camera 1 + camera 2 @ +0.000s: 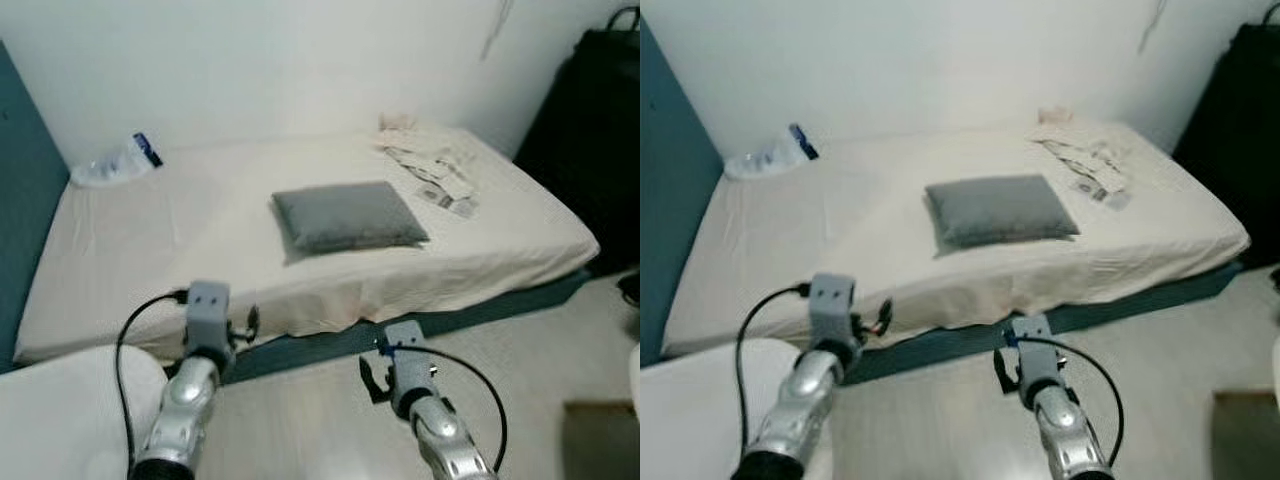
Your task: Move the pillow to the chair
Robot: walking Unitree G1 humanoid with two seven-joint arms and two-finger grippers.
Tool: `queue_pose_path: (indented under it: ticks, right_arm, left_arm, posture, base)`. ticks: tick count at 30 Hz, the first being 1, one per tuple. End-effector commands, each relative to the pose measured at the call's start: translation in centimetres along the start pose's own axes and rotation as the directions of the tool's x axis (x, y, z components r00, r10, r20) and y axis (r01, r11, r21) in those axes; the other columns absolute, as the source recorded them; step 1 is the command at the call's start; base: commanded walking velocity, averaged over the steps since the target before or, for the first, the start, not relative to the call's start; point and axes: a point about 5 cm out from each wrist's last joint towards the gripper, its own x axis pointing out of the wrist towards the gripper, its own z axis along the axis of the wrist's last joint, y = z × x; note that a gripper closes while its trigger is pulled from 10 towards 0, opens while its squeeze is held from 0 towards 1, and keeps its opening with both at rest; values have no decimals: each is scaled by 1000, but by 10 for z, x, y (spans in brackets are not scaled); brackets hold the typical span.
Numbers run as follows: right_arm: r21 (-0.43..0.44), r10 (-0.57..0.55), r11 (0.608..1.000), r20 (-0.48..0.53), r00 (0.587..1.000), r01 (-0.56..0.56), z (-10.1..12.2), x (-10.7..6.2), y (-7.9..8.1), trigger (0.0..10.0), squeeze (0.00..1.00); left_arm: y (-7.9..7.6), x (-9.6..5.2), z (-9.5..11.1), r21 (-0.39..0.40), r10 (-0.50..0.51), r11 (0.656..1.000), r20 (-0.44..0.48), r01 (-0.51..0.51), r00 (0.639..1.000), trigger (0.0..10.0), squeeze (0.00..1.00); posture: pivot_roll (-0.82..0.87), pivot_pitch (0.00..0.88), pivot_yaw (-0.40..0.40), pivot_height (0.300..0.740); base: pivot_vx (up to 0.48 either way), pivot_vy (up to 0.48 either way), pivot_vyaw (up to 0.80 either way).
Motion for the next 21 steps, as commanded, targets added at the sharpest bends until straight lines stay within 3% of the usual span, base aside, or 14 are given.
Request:
queue_pose_path:
  ticks: [1,21]
  right_arm:
    - [11,12,1000,-22,1000,-12,-8,-2,6,10000,0]
    - [-4,6,1000,-25,1000,-7,-7,-3,4,10000,0]
  left_arm:
    - [7,-3,-4,0,18,1000,-16,-18,1000,10000,0]
    - [5,-3,-5,-6,10,1000,-14,-10,1000,10000,0]
  posture:
    - [-15,76,-35,740]
    - [-25,81,-35,740]
  base:
    - [409,0,0]
    - [407,0,0]
